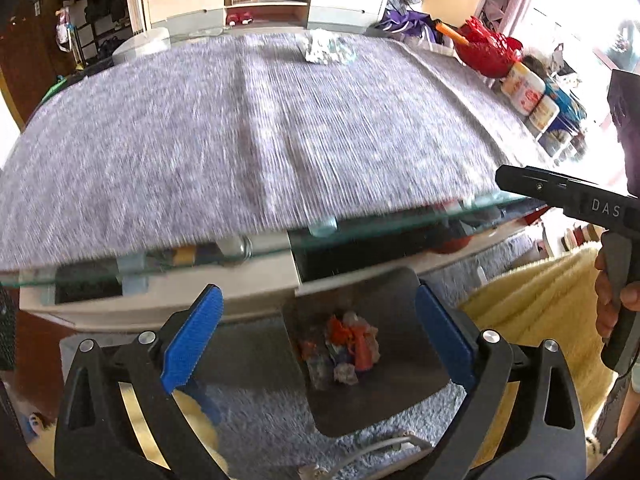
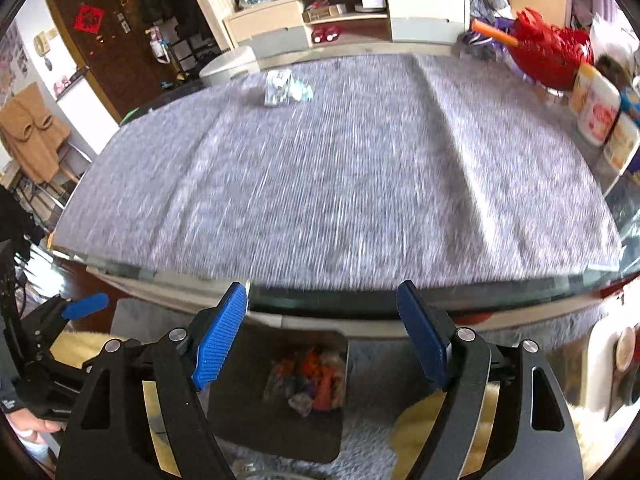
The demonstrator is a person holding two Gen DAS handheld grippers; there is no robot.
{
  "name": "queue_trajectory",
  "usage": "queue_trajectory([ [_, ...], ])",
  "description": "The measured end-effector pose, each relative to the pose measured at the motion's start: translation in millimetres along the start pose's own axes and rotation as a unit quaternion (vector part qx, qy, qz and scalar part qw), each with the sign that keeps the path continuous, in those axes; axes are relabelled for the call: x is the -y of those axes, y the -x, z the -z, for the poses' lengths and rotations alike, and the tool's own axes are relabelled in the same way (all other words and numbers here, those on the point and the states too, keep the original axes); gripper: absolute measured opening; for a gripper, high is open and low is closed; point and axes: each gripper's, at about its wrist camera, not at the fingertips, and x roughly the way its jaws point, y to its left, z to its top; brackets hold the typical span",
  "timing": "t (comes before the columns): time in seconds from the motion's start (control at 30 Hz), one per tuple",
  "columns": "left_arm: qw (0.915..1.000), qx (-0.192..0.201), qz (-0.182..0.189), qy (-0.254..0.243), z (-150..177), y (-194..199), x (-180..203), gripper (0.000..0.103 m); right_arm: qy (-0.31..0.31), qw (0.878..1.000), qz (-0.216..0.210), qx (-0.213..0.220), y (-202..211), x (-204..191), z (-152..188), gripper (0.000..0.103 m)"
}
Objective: Collect trash
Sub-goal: 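Raise both empty tools back over the table toward the foil wrapper, then grasp the foil wrapper with the left tool while the right tool grasps the clear plastic piece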
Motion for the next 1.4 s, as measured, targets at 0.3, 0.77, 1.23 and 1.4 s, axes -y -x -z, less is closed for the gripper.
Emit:
queue_trajectory([
  [0.3, 0.9998, 0.008, -0.012, 0.011, -69.8, -5.5, -23.0, 0.092, 0.024, 1.000, -0.001, 0.014, -17.4, -10.7, -62.6, 0.079],
  [0.77, 0.9987, 0.019, -0.046, 0.001, -172.5, -42.0, -46.2, 0.092, 0.045, 0.999, -0.004, 0.017, -78.2, -13.4, -139.0, 0.070],
  [1.23, 0.9994, -0.008, -0.033, -0.007, -219.1, -99.8, -60.7, 0.091, 0.073, 0.996, -0.037, -0.017, -149.7, -29.8, -184.9, 0.045],
  [1.4, 0.9996, -0.009, -0.026, -0.011, -230.6, -112.6, -59.2, 0.091, 0.077, 0.996, -0.046, -0.030, -162.5, -26.1, -190.3, 0.025],
])
